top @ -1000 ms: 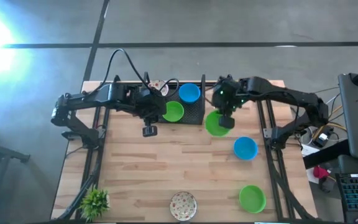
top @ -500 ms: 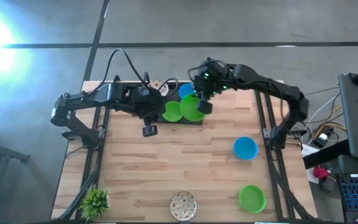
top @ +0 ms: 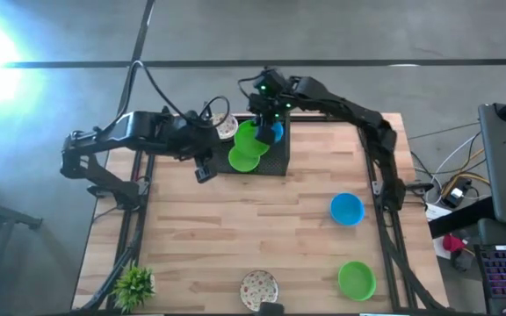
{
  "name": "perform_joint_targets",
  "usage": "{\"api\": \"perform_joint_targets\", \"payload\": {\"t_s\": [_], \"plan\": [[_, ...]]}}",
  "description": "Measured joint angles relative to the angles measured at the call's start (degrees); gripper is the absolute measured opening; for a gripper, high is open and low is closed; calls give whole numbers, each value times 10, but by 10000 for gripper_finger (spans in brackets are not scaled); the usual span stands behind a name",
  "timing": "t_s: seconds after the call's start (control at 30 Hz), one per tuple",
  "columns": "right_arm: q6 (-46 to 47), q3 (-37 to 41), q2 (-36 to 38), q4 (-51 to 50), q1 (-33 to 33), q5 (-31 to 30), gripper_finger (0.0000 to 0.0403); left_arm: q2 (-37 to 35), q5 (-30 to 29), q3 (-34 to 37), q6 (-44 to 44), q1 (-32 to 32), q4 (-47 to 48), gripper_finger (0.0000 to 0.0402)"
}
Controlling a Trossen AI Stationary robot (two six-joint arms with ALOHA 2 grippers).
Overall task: Pick & Place Mini bowls
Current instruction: Stack the top green bowl on top of the green bowl on the shelf
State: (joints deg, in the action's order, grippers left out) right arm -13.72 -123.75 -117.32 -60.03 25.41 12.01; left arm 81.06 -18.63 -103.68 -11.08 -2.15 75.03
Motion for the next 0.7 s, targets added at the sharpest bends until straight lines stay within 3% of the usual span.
{"api": "perform_joint_targets", "payload": {"t_s": [0.3, 0.7], "plan": [[-12, -63, -109, 3, 9, 0, 8, 0, -3, 0, -15, 0, 0, 53], [2, -64, -176, 22, 23, 0, 8, 0, -3, 0, -29, 0, 0, 53]]}}
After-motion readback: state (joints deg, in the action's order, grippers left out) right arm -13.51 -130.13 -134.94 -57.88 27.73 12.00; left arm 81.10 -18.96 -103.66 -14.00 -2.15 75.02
